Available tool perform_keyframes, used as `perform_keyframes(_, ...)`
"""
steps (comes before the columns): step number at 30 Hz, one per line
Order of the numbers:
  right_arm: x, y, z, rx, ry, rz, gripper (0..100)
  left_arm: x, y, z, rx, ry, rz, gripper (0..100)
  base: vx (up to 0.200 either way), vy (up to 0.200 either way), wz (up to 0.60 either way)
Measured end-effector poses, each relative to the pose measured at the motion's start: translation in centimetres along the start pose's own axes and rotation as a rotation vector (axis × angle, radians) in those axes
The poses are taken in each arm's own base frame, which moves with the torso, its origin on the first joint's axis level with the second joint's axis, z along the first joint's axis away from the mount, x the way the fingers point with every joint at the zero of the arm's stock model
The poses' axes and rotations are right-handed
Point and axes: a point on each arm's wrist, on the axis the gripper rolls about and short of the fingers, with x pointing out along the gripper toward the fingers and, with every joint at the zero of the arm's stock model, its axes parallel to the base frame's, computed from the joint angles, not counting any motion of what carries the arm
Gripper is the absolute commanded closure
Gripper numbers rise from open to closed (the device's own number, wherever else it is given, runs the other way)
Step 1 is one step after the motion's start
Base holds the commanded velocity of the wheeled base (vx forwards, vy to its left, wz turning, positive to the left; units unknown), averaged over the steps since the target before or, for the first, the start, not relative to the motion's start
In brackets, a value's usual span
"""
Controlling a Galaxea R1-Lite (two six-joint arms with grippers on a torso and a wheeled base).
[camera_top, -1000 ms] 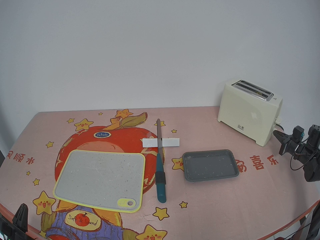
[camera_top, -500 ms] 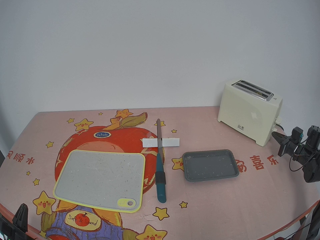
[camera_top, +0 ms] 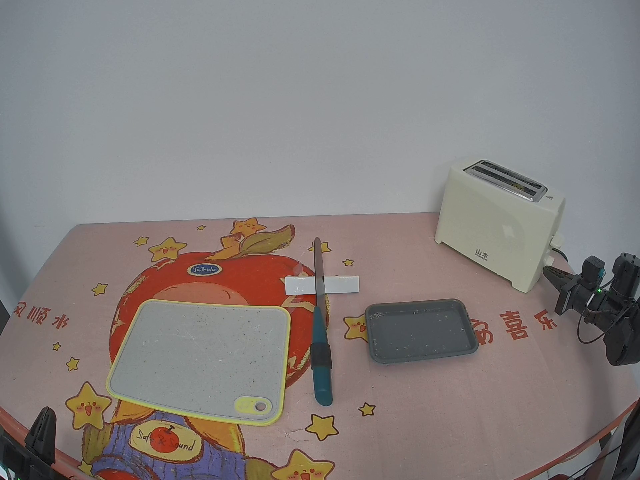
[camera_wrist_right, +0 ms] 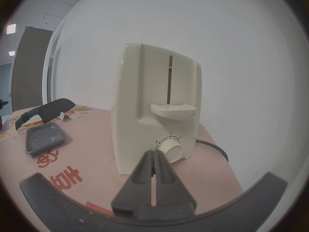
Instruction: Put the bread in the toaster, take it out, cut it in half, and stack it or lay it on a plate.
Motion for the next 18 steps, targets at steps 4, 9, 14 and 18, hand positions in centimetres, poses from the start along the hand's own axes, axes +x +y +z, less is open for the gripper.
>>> perform_keyframes(4,0.02,-0.07,-0.06,0.001,0.002,-0.002,100,0.00,0.00,0.00,0.000,0.000,0.000,100,0.000,0.000,0.00)
perform_keyframes(9,0.06,-0.10,-0.16,0.003,0.004,-0.002,100,0.00,0.00,0.00,0.000,0.000,0.000,100,0.000,0.000,0.00)
perform_keyframes(14,0.16,-0.16,-0.38,0.007,0.010,-0.002,100,0.00,0.00,0.00,0.000,0.000,0.000,100,0.000,0.000,0.00)
perform_keyframes(18,0.19,-0.19,-0.46,0.009,0.012,-0.002,100,0.00,0.00,0.00,0.000,0.000,0.001,100,0.000,0.000,0.00)
